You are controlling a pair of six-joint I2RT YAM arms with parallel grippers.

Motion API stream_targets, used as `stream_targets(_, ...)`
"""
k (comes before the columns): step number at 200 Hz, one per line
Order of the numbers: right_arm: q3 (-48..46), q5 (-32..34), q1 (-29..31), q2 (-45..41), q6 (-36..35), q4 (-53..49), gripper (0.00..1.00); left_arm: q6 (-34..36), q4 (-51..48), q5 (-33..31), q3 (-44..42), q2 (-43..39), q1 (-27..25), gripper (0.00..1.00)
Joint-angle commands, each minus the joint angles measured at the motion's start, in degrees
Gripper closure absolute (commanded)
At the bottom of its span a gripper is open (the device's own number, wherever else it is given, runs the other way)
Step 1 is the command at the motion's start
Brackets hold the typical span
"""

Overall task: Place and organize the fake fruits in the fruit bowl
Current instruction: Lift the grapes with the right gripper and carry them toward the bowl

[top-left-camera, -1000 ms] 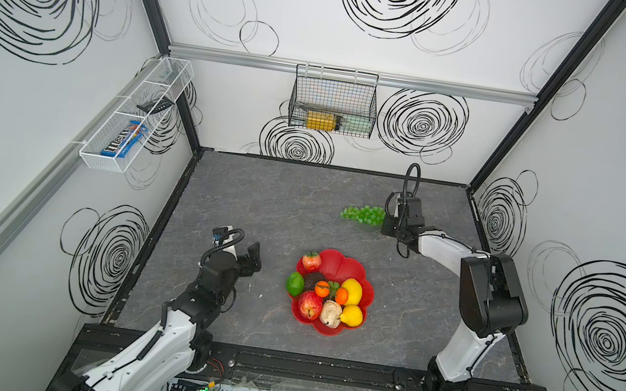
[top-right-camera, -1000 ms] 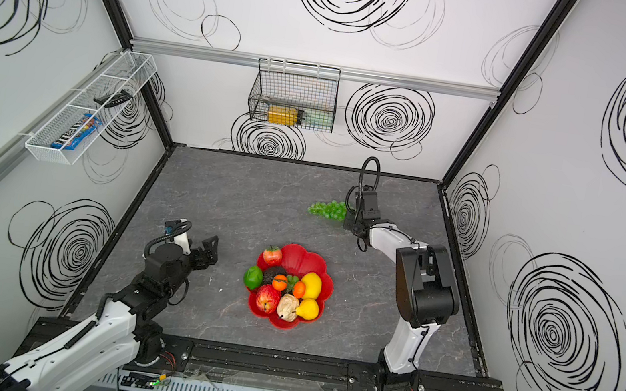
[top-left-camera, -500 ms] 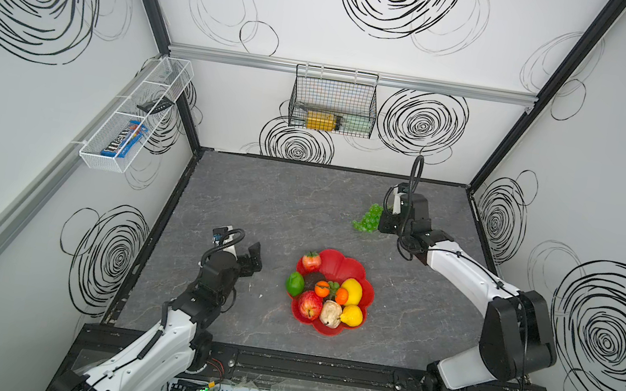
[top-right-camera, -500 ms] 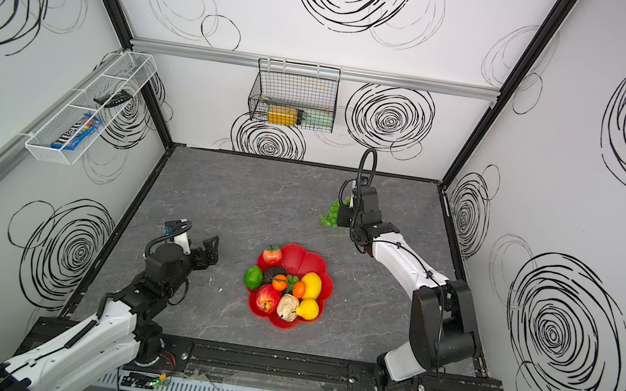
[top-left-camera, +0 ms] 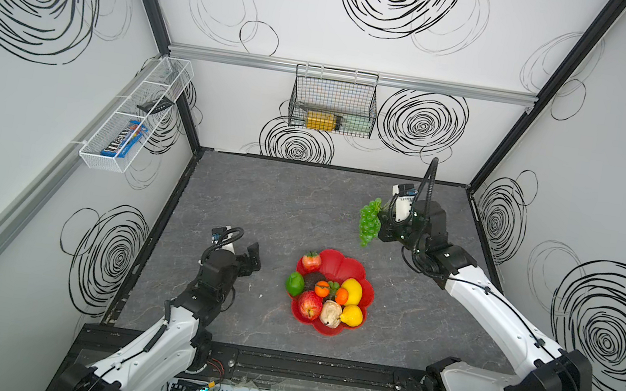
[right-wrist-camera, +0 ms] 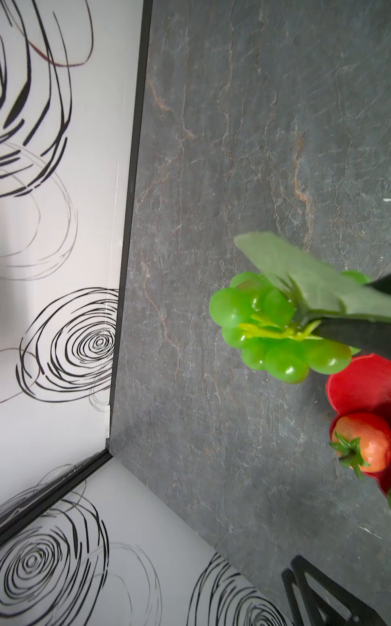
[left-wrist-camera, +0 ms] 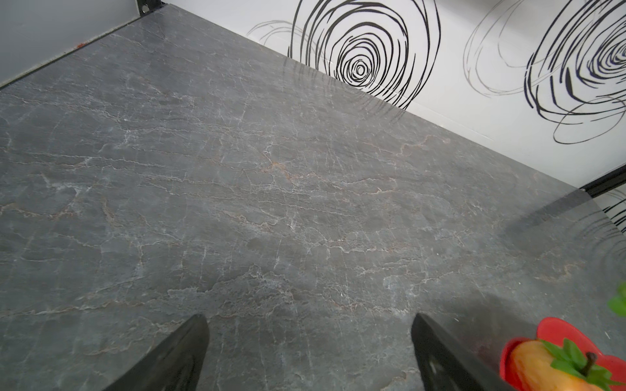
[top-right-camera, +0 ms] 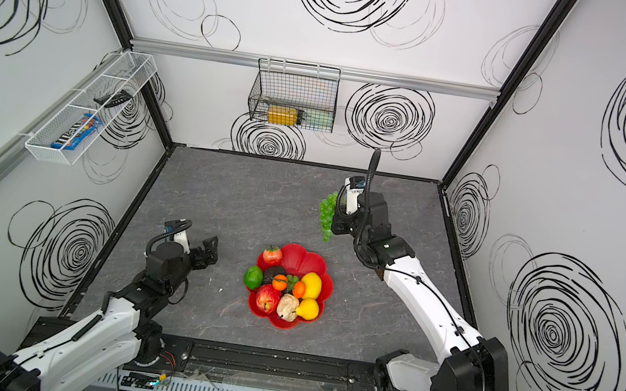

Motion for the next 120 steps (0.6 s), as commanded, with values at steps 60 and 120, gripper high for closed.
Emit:
stream_targets(60,1.09,-1.99,7.28,-4.39,0.96,-2.58,1.0,-1.18,4.86,3.56,-0.85,1.01,2.9,0.03)
stream_targets(120,-0.31,-1.32,13.06,-2.56,3.96,1.38,1.0,-1.51,5.03,4.53,-0.95,1.0,3.58,0.03)
